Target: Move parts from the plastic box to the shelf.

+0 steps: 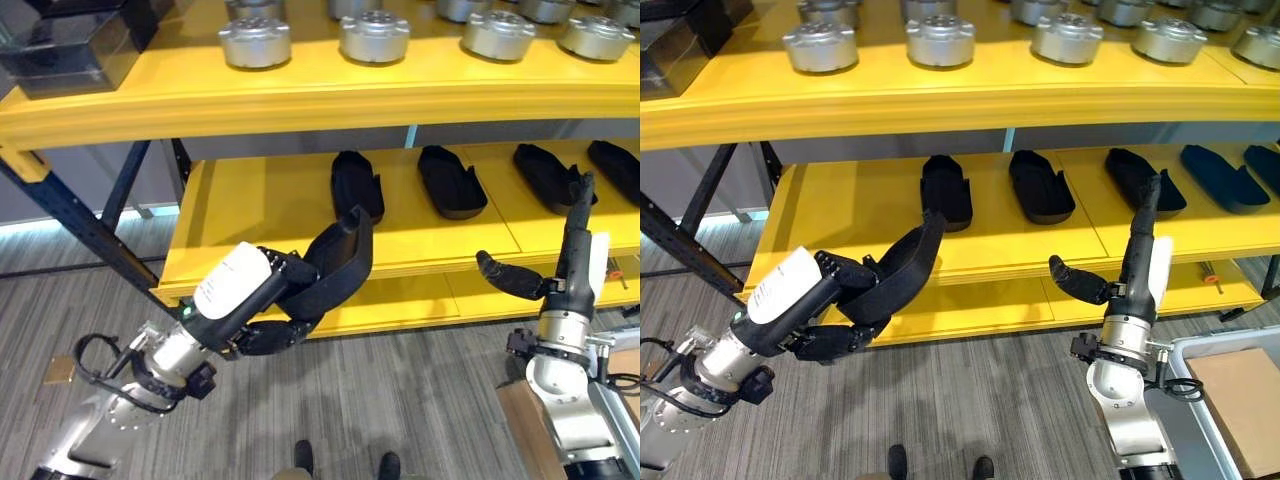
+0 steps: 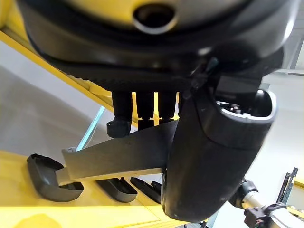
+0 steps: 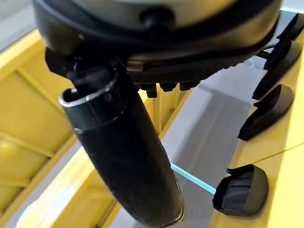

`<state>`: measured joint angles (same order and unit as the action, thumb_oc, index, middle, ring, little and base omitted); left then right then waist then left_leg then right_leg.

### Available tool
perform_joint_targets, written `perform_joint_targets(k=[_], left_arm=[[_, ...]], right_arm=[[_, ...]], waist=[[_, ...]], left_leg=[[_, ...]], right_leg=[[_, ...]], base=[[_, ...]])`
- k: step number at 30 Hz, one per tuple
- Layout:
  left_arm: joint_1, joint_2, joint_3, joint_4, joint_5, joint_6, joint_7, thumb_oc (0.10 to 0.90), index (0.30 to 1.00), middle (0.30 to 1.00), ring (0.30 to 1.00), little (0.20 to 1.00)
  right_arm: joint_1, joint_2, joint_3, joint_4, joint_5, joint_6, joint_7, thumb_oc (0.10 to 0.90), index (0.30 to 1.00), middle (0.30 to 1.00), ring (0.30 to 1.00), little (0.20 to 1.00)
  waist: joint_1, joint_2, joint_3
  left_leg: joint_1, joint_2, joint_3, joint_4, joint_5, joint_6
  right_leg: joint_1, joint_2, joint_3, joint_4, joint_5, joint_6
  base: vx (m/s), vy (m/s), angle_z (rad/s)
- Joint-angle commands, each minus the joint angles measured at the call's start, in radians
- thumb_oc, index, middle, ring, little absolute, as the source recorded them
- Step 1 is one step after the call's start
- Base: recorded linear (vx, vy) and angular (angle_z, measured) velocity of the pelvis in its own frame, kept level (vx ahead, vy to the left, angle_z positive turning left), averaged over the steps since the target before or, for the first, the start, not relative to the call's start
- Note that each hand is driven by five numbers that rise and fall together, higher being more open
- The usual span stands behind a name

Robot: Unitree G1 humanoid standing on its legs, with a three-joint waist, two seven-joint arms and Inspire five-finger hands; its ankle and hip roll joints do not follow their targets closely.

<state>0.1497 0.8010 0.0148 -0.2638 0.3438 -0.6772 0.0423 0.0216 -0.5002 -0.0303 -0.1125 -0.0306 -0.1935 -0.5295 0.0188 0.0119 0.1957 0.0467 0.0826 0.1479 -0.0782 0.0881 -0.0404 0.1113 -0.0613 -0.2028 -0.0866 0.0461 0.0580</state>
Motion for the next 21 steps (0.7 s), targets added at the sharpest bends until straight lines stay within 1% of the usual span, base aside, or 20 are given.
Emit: perform_joint_targets(k=[1,3,4,5,6,8,9,11,12,13,15,16,17,19,21], left_arm=[[-0.04,-0.02,0.129,-0.055,-0.041,-0.057,0.208,0.4,0.3,0.3,0.3,0.3],[-0.021,-0.013,0.157,-0.049,-0.001,-0.047,0.269,0.4,0.3,0.3,0.3,0.3],[-0.013,-0.005,0.173,-0.047,0.064,-0.032,0.335,0.4,0.3,0.3,0.3,0.3],[-0.011,0.005,0.177,-0.042,0.144,-0.021,0.405,0.4,0.3,0.3,0.3,0.3],[-0.02,0.019,0.176,-0.033,0.222,-0.006,0.469,0.4,0.3,0.3,0.3,0.3],[-0.033,0.024,0.169,-0.037,0.252,0.015,0.485,0.4,0.3,0.3,0.3,0.3],[-0.038,0.024,0.162,-0.041,0.267,0.03,0.501,0.4,0.3,0.3,0.3,0.3],[-0.036,0.019,0.158,-0.057,0.293,0.066,0.523,0.4,0.3,0.3,0.3,0.3],[-0.024,0.014,0.159,-0.068,0.3,0.092,0.532,0.4,0.3,0.3,0.3,0.3],[-0.023,0.013,0.159,-0.069,0.3,0.093,0.532,0.4,0.3,0.3,0.3,0.3],[-0.003,0.006,0.16,-0.068,0.318,0.106,0.553,0.4,0.3,0.3,0.3,0.3],[0.005,0.01,0.167,-0.058,0.331,0.118,0.573,0.4,0.3,0.3,0.3,0.3],[0.008,0.017,0.174,-0.049,0.343,0.127,0.584,0.4,0.3,0.3,0.3,0.3],[0.022,0.019,0.195,-0.034,0.382,0.14,0.608,0.4,0.3,0.3,0.3,0.3],[0.038,0.022,0.212,-0.022,0.401,0.138,0.615,0.4,0.3,0.3,0.3,0.3]], right_arm=[[-0.059,-0.057,-0.074,-0.105,-0.057,-0.166,-0.035,0.9,1.0,1.0,1.0,1.0],[-0.047,-0.061,-0.089,-0.122,-0.05,-0.164,-0.051,0.9,1.0,1.0,1.0,1.0],[-0.049,-0.067,-0.094,-0.115,-0.046,-0.161,-0.056,0.9,1.0,1.0,1.0,1.0],[-0.052,-0.072,-0.093,-0.102,-0.034,-0.163,-0.056,0.9,1.0,1.0,1.0,1.0],[-0.051,-0.078,-0.091,-0.075,0.027,-0.199,-0.041,0.9,1.0,1.0,1.0,1.0],[-0.052,-0.066,-0.086,-0.071,0.076,-0.231,-0.018,0.9,1.0,1.0,1.0,1.0],[-0.054,-0.058,-0.086,-0.078,0.065,-0.245,-0.019,0.9,1.0,1.0,1.0,1.0],[-0.056,-0.049,-0.095,-0.1,0.02,-0.254,-0.031,0.9,1.0,1.0,1.0,1.0],[-0.055,-0.053,-0.099,-0.115,0.012,-0.249,-0.033,0.9,1.0,1.0,1.0,1.0],[-0.055,-0.053,-0.099,-0.117,0.012,-0.248,-0.032,0.9,1.0,1.0,1.0,1.0],[-0.064,-0.071,-0.11,-0.114,0.015,-0.231,-0.036,0.9,1.0,1.0,1.0,1.0],[-0.07,-0.085,-0.118,-0.102,0.026,-0.235,-0.036,0.9,1.0,1.0,1.0,1.0],[-0.068,-0.095,-0.126,-0.098,0.037,-0.235,-0.037,0.9,1.0,1.0,1.0,1.0],[-0.039,-0.096,-0.154,-0.124,0.046,-0.228,-0.039,0.9,1.0,1.0,1.0,1.0],[-0.019,-0.089,-0.169,-0.131,0.052,-0.233,-0.03,0.9,1.0,1.0,1.0,1.0]], waist=[[-0.017,-0.025,-0.08],[-0.023,-0.026,-0.079],[-0.023,-0.028,-0.075],[-0.023,-0.032,-0.067],[-0.027,-0.035,-0.05],[-0.034,-0.031,-0.04],[-0.041,-0.028,-0.04],[-0.045,-0.021,-0.049],[-0.039,-0.014,-0.054],[-0.039,-0.015,-0.053],[-0.024,-0.016,-0.055],[-0.016,-0.016,-0.05],[-0.015,-0.013,-0.051],[-0.015,-0.009,-0.053],[-0.015,-0.007,-0.06]], left_leg=[[0.009,-0.068,0.05,0.105,-0.15,0.028],[0.0,-0.08,0.066,0.171,-0.192,0.032],[-0.012,-0.095,0.077,0.225,-0.221,0.038],[-0.047,-0.101,0.087,0.331,-0.233,0.036],[-0.113,-0.081,0.091,0.483,-0.211,0.016],[-0.14,-0.058,0.073,0.512,-0.192,0.005],[-0.137,-0.041,0.071,0.485,-0.191,0.004],[-0.095,-0.011,0.054,0.329,-0.187,0.006],[-0.059,0.011,0.008,0.188,-0.147,-0.007],[-0.053,0.009,0.009,0.172,-0.134,-0.007],[-0.051,0.049,-0.066,0.065,-0.052,-0.034],[-0.074,0.065,-0.102,0.059,-0.025,-0.041],[-0.073,0.069,-0.106,0.05,-0.024,-0.042],[-0.045,0.065,-0.094,0.019,-0.016,-0.042],[-0.02,0.057,-0.09,0.002,-0.03,-0.04]], right_leg=[[-0.026,-0.018,0.013,0.035,-0.035,0.03],[-0.026,-0.028,0.015,0.031,-0.031,0.028],[-0.027,-0.035,0.012,0.037,-0.034,0.024],[-0.024,-0.041,0.009,0.043,-0.038,0.017],[-0.025,-0.045,-0.002,0.057,-0.044,0.005],[-0.035,-0.041,0.001,0.074,-0.048,0.001],[-0.042,-0.039,0.004,0.082,-0.051,0.002],[-0.049,-0.041,0.018,0.082,-0.051,0.013],[-0.039,-0.039,0.04,0.075,-0.059,0.02],[-0.04,-0.04,0.04,0.074,-0.055,0.018],[-0.022,-0.044,0.081,0.06,-0.057,0.019],[-0.011,-0.051,0.098,0.058,-0.06,0.018],[-0.008,-0.06,0.092,0.059,-0.063,0.023],[-0.007,-0.083,0.061,0.061,-0.051,0.041],[-0.003,-0.092,0.052,0.062,-0.054,0.05]], base=[[0.1,-0.053,0.01],[0.08,-0.035,-0.03],[0.05,-0.027,-0.02],[0.01,-0.046,0.04],[-0.01,-0.027,0.06],[-0.01,0.064,0.08],[0.03,0.177,0.05],[0.11,0.276,-0.06],[0.11,0.23,-0.12],[0.12,0.236,-0.14],[0.08,0.268,-0.21],[0.07,0.323,-0.43],[0.02,0.311,-0.55],[0.05,0.316,-0.72],[0.1,0.206,-0.31]])
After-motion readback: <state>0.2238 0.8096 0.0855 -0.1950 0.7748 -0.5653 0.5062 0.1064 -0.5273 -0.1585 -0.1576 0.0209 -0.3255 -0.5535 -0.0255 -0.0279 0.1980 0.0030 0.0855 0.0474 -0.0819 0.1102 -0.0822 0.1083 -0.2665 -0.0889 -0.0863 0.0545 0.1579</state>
